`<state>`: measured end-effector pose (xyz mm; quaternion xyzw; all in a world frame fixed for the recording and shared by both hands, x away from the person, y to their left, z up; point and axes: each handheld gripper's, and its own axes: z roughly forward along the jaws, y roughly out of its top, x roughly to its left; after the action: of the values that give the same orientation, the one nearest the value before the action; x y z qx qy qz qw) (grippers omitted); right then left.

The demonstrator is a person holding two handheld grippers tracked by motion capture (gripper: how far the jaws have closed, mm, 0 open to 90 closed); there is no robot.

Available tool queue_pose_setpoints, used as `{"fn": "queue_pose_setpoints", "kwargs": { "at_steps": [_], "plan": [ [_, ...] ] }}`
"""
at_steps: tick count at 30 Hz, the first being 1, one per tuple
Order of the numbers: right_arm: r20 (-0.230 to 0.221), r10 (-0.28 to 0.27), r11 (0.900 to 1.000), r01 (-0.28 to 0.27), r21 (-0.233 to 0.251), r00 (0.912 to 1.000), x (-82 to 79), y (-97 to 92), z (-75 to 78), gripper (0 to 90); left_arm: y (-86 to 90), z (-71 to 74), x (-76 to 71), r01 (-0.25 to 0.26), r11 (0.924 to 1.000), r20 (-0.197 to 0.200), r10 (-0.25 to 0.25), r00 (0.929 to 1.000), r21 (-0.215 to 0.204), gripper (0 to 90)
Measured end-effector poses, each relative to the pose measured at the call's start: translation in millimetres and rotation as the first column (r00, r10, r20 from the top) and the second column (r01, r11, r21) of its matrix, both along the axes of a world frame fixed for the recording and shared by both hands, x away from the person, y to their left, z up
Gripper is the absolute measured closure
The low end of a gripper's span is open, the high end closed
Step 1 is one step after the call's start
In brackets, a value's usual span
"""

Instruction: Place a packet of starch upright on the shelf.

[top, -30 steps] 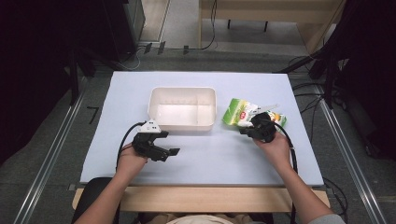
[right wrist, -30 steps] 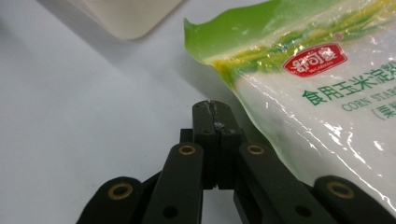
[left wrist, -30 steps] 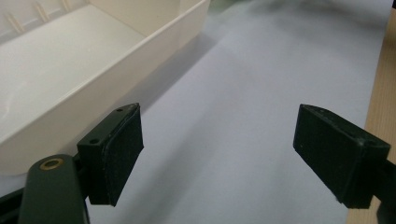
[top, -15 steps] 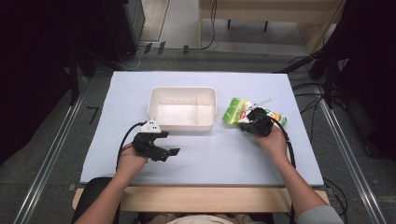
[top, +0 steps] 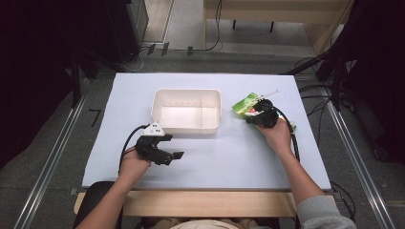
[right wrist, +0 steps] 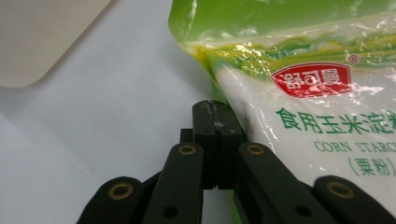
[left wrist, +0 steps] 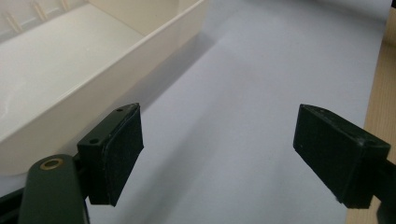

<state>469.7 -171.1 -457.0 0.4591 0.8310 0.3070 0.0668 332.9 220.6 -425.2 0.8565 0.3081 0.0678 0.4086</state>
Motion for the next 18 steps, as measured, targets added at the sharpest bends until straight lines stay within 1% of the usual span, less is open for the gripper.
{"fn": "queue_pose_setpoints", "kwargs": {
  "at_steps": [1,2,3,4,5,7,8,9,10,11,13,14,15,16,18],
  "plan": [
    [0.0,0.0,1.0,0.0,0.0,1.0,0.0,0.0,0.0,90.0,0.1,-0.1,0.1,-0.001,1.0,0.0,0.001,1.0,-0.001,16.6],
    [-0.01,0.002,0.9998,-0.002,0.019,0.9999,0.2,-1.0,1.0,90.0,0.2,-0.2,0.0,-0.002,1.0,-0.001,0.002,1.0,-0.001,16.6],
    [-0.01,0.002,0.9998,-0.002,0.019,0.9999,0.2,-1.0,1.0,90.0,0.2,-0.2,0.0,-0.002,1.0,-0.001,0.002,1.0,-0.001,16.6],
    [-0.007,0.01,0.9988,-0.01,0.048,0.9999,-1.3,-4.2,5.0,90.0,0.1,-0.5,0.1,-0.001,1.0,0.001,0.001,1.0,-0.008,16.6],
    [-0.007,0.01,0.9988,-0.01,0.048,0.9999,-1.3,-4.2,5.0,90.0,0.3,0.2,-0.1,-0.001,1.0,0.0,0.001,1.0,-0.001,16.6],
    [0.012,0.0,0.9971,-0.001,0.077,0.9999,-3.2,-9.7,12.1,90.0,0.1,0.0,-0.2,-0.001,1.0,0.0,0.001,1.0,0.0,16.6],
    [0.034,-0.008,0.994,0.004,0.109,0.9994,-4.3,-18.0,19.7,90.0,0.2,0.0,-0.2,0.0,1.0,-0.001,0.0,1.0,0.001,16.6],
    [0.034,-0.008,0.994,0.004,0.109,0.9994,-4.3,-18.0,19.7,90.0,0.2,0.1,-0.3,-0.002,1.0,0.001,0.002,1.0,0.0,16.6],
    [0.057,-0.026,0.9921,0.019,0.124,0.998,-6.1,-27.5,26.7,90.0,0.3,0.1,-0.3,0.001,1.0,0.001,-0.001,1.0,-0.002,16.6],
    [0.057,-0.026,0.9921,0.019,0.124,0.998,-6.1,-27.5,26.7,90.0,0.3,0.1,-0.3,0.002,1.0,0.001,-0.002,1.0,-0.001,16.6],
    [0.066,-0.043,0.99,0.034,0.137,0.9969,-7.2,-39.1,31.9,90.0,0.1,0.1,-0.3,0.0,1.0,0.001,0.0,1.0,0.0,16.6],
    [0.083,-0.067,0.9883,0.055,0.142,0.9943,-7.7,-51.6,35.5,90.0,0.0,0.3,-0.4,-0.001,1.0,0.001,0.001,1.0,0.003,16.6],
    [0.083,-0.067,0.9883,0.055,0.142,0.9943,-7.7,-51.6,35.5,90.0,0.0,0.0,-0.3,0.001,1.0,0.001,-0.001,1.0,-0.001,16.6],
    [0.088,-0.11,0.984,0.096,0.15,0.9901,-7.6,-65.9,37.7,90.0,-0.1,-0.2,-0.5,0.002,1.0,0.003,-0.002,1.0,-0.004,16.6],
    [0.089,-0.153,0.9786,0.138,0.153,0.9842,-7.1,-80.7,37.1,90.0,0.0,0.0,-0.4,0.002,1.0,0.003,-0.002,1.0,-0.004,16.6]
  ]
}}
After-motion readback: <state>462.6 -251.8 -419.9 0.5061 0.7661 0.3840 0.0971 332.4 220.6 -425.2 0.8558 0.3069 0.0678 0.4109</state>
